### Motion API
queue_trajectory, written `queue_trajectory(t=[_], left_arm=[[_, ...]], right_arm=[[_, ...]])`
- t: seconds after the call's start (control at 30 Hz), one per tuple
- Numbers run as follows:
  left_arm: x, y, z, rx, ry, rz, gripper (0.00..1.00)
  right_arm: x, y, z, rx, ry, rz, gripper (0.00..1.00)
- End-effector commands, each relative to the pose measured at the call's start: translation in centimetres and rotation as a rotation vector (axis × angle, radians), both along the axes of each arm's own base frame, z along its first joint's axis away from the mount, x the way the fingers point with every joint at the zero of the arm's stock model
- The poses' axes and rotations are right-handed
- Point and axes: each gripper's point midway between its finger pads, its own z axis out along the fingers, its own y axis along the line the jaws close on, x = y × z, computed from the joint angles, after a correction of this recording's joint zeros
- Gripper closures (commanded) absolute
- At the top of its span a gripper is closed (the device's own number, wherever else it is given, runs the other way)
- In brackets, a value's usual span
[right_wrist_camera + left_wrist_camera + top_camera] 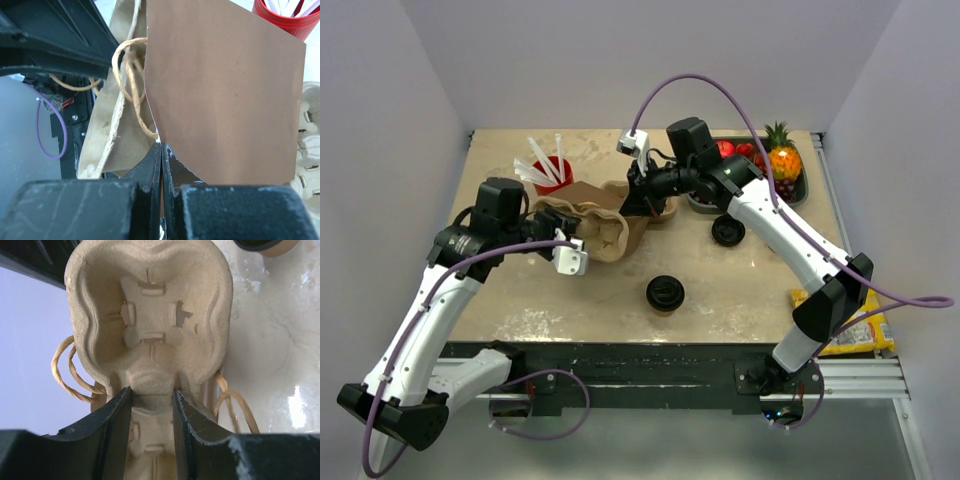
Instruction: Pack the takeout coffee
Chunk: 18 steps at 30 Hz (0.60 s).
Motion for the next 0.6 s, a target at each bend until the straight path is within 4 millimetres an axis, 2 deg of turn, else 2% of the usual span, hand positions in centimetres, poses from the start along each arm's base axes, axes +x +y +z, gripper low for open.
queue_trajectory(t=[0.0,0.2,0.33,0.57], left_arm=[[1.1,0.2,2.2,0.050,-0.067,-0.011,1.00],[1.0,0.4,2.1,0.062,-0.054,-0.007,1.00],[0.6,0.7,1.0,0.096,-0.027,-0.016,1.00],[-0.3,-0.8,-0.6,0.043,0.065,-0.055,1.00]], right_arm=[[-0.6,0.0,1.2,0.017,-0.028,0.029,1.00],[-0.8,-0.1,0.9,0.005,-0.031,0.036,1.00],[-0.9,-0.1,1.1,0.011,-0.033,0.041,1.00],[-0.7,0.2,1.3,0.021,-0.028,0.035,1.00]])
